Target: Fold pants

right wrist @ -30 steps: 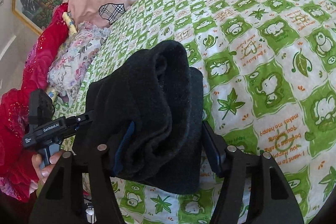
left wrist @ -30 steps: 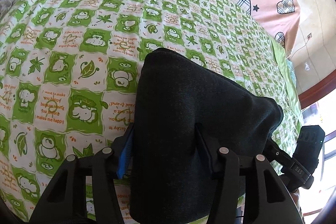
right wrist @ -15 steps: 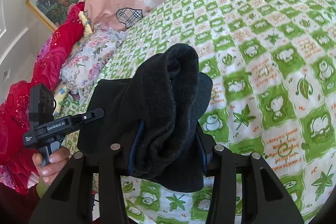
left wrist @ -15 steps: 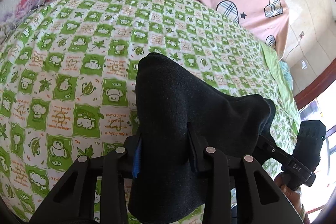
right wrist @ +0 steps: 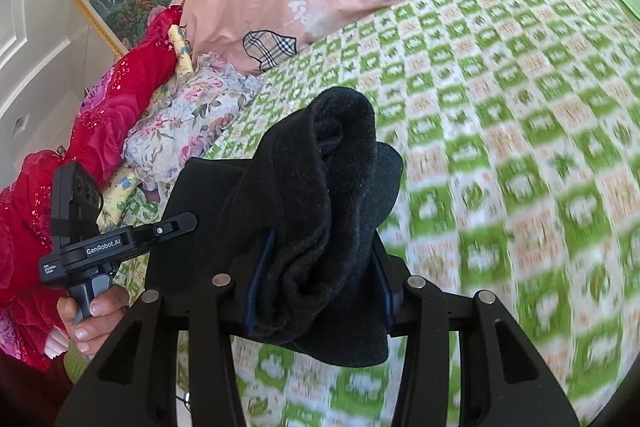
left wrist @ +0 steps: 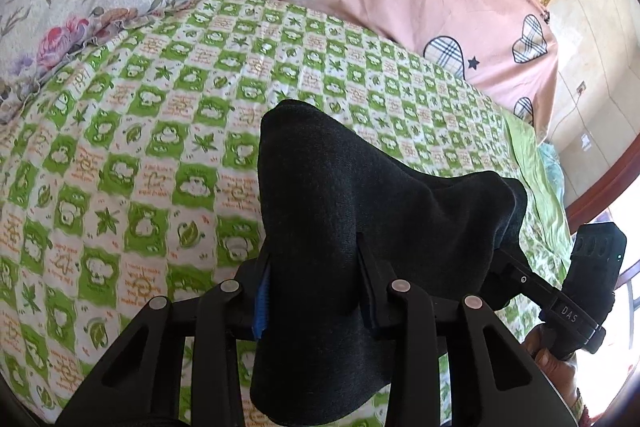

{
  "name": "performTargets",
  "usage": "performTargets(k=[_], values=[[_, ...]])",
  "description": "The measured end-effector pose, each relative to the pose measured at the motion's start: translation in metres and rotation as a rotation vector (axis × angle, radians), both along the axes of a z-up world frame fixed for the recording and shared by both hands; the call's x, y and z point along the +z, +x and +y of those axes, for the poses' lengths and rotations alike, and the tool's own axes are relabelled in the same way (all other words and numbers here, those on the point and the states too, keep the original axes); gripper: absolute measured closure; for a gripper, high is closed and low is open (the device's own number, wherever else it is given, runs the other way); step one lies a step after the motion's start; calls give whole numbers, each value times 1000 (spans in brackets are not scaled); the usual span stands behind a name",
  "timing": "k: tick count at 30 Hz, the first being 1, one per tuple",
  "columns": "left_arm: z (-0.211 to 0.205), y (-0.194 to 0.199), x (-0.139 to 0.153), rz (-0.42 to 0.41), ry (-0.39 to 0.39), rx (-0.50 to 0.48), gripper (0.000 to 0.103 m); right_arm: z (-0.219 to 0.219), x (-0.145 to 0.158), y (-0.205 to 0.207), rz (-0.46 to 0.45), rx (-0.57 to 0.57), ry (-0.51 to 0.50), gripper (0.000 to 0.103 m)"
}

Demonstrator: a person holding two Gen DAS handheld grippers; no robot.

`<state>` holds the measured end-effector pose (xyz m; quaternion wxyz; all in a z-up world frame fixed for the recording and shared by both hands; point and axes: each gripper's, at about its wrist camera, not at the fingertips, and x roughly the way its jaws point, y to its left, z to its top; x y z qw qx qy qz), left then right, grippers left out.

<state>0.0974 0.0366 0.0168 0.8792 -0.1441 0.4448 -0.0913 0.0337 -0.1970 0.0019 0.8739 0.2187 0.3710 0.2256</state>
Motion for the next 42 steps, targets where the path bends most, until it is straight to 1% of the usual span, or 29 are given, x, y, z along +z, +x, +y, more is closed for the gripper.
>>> performTargets(k=[5, 12, 17, 22, 26, 29, 33, 35, 39, 42], values=[[7, 24, 1, -8, 17, 27, 68, 6, 1, 38, -17, 18, -8, 57], [13, 59, -1, -24, 62, 59, 68, 15, 0, 80, -26, 33, -10, 57], [17, 74, -16, 10, 64, 76, 68, 19, -13, 98, 6, 44, -16, 57], [19, 76, -29, 27, 79, 74, 66, 18, -28, 105, 35, 48, -25, 55], [18, 76, -34, 35, 122, 78, 54, 14, -35, 105, 47, 34, -29, 50], [19, 74, -37, 39, 126, 78, 51, 10, -39, 105, 53, 17, -26, 48], [21, 70, -38, 43, 131, 86, 41, 5, -40, 103, 54, -11, -49, 37], [23, 67, -39, 49, 125, 94, 38, 2, -39, 101, 53, -24, -54, 34], [25, 60, -40, 56, 118, 105, 35, -6, -39, 95, 54, -56, -59, 27], [23, 54, -39, 55, 137, 108, 31, -8, -39, 90, 54, -68, -69, 26]])
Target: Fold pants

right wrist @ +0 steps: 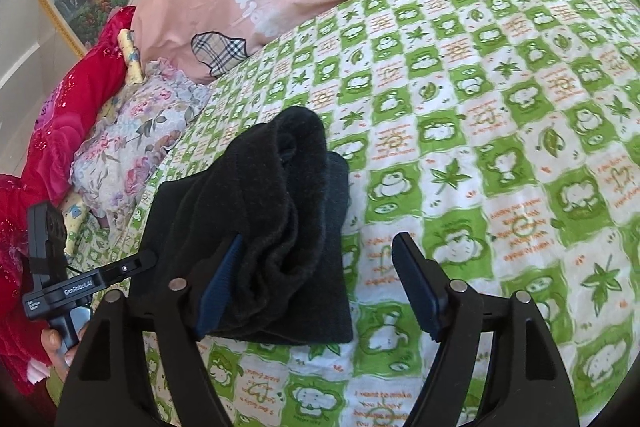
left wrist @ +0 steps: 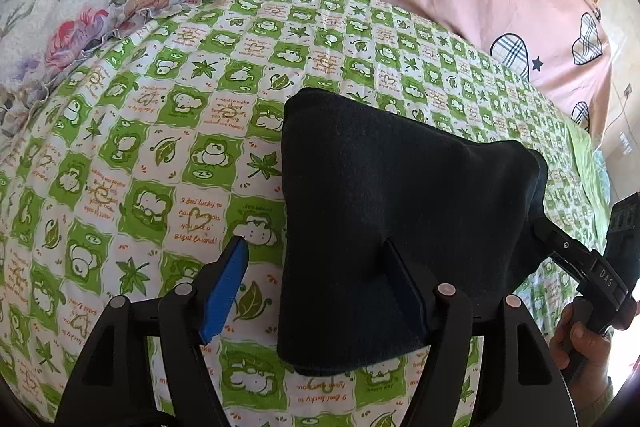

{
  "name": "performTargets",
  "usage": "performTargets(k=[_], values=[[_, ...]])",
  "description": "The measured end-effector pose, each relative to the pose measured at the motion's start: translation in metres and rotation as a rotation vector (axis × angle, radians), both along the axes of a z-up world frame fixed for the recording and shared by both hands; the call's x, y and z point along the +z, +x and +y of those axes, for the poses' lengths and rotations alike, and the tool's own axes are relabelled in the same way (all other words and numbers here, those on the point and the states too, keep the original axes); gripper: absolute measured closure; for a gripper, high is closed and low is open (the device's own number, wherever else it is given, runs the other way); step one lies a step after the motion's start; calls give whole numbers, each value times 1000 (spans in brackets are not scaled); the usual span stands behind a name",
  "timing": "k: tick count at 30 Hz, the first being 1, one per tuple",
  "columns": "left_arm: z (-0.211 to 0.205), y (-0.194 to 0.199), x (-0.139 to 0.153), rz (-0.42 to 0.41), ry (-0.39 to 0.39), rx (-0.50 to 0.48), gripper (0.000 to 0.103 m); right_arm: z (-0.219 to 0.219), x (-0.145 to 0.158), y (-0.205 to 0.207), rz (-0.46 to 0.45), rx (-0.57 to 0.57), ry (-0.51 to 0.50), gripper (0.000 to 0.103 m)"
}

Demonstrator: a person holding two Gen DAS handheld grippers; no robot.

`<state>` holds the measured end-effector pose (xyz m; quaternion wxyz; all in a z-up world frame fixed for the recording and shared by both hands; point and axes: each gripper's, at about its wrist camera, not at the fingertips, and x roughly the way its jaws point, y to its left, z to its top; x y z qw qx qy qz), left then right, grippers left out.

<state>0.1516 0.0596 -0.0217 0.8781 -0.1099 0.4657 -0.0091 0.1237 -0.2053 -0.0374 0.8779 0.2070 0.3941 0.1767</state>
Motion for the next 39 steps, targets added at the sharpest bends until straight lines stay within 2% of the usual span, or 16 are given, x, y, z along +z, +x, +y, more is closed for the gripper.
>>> performTargets(k=[10, 13, 24, 39], values=[[-2, -21, 7, -1, 12, 21, 30, 10, 17, -19, -41, 11, -58, 23], [-7, -30, 11, -9, 50, 30, 28, 19, 22, -28, -65, 34, -84, 18], [-22, -59, 23, -54, 138, 36, 23, 43, 29, -57, -133, 94, -163, 10], [-33, -83, 30, -86, 232, 36, 21, 56, 34, -86, -186, 124, -222, 5]])
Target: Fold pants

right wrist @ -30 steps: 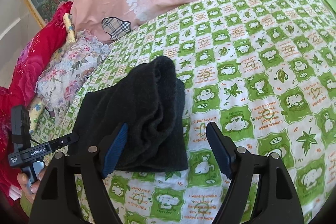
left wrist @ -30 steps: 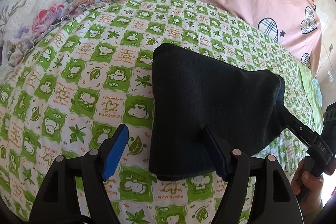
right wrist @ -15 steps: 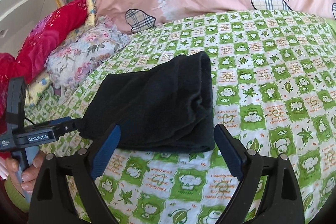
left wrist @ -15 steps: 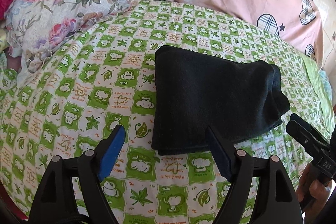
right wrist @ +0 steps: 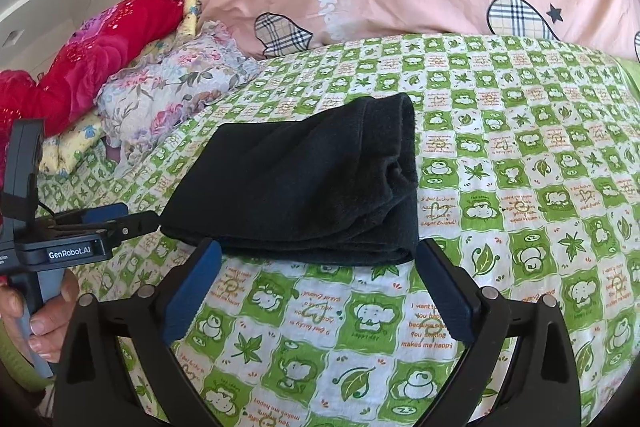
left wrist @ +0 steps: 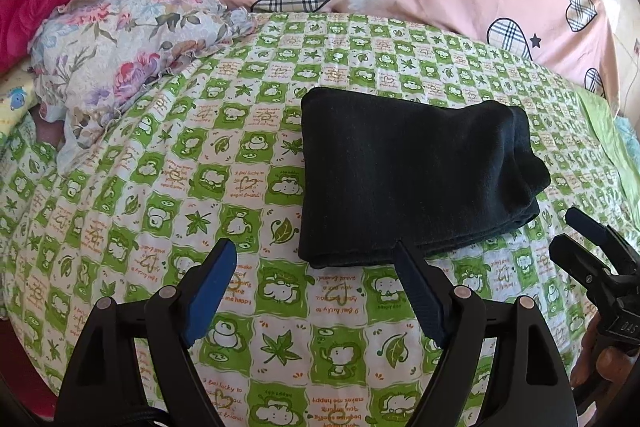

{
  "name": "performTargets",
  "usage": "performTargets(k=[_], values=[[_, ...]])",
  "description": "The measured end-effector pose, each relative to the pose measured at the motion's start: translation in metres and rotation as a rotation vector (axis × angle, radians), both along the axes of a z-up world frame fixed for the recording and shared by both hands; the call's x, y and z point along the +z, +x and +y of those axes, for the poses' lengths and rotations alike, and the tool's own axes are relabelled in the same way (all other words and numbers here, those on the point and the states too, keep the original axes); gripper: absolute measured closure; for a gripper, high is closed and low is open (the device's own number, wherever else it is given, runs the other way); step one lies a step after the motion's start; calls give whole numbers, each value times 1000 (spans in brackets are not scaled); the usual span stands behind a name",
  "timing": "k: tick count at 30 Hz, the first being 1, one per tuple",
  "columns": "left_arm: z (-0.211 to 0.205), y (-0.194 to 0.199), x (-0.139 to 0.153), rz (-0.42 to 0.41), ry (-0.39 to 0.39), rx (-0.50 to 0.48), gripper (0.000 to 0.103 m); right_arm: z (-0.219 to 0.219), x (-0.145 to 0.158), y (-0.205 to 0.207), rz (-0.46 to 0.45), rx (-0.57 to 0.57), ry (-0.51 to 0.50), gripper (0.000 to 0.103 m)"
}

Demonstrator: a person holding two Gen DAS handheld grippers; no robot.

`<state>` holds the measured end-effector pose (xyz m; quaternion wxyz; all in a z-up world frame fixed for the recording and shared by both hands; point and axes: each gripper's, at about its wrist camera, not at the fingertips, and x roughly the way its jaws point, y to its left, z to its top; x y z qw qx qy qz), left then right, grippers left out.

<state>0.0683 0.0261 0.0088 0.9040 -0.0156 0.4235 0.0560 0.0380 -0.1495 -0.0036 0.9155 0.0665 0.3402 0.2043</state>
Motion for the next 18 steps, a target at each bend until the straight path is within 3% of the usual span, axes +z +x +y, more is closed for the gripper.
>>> performTargets(k=[8, 18], values=[[-5, -7, 7, -26, 48, -2, 19, 7, 7, -8, -47, 15, -37, 1], [-11, -8, -5, -18, 100, -28, 19, 20, -1, -6, -31, 24, -79, 1]])
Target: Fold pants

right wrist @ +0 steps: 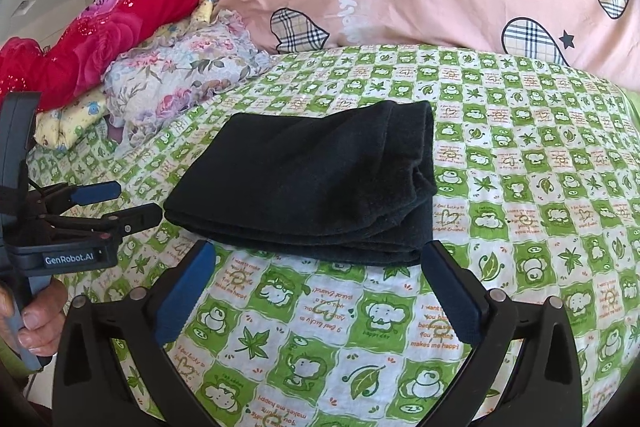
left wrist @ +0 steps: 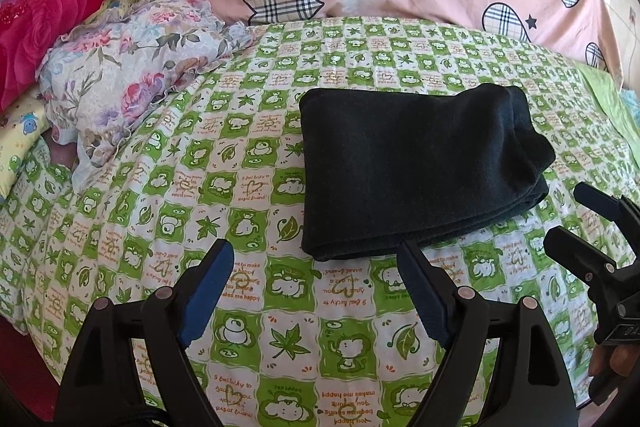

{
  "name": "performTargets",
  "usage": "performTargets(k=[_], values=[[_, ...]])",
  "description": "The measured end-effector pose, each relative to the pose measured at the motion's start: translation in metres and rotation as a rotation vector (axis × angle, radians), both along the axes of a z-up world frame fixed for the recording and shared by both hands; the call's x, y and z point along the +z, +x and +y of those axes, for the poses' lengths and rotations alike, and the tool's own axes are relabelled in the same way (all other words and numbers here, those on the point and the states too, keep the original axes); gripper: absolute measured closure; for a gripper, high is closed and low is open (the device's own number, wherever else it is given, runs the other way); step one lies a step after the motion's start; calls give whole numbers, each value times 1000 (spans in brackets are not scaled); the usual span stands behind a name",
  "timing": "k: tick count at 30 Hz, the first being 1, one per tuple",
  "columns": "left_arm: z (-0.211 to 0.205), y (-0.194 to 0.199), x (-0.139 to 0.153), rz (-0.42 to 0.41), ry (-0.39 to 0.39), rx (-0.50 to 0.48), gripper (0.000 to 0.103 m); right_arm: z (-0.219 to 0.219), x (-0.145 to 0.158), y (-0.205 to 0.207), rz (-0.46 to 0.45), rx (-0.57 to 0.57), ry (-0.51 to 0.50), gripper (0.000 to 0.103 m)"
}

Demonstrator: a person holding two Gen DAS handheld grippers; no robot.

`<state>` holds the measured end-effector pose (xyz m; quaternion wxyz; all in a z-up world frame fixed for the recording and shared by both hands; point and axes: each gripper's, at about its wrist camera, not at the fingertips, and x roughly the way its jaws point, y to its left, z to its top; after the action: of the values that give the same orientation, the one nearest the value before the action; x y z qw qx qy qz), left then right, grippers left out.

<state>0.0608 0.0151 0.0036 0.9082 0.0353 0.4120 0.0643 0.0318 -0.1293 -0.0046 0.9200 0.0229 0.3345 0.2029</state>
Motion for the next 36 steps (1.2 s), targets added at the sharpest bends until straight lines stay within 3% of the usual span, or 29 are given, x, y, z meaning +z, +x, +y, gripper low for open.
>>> performTargets(k=[6, 14, 36], values=[[7, 0, -6, -14, -37, -10, 19, 6, -6, 2, -9, 7, -5, 1], [8, 5, -18, 8, -39, -7, 18, 16, -18, 6, 11, 17, -14, 1], [7, 7, -19, -25, -23, -2, 17, 27, -20, 9, -24, 26, -5, 1]])
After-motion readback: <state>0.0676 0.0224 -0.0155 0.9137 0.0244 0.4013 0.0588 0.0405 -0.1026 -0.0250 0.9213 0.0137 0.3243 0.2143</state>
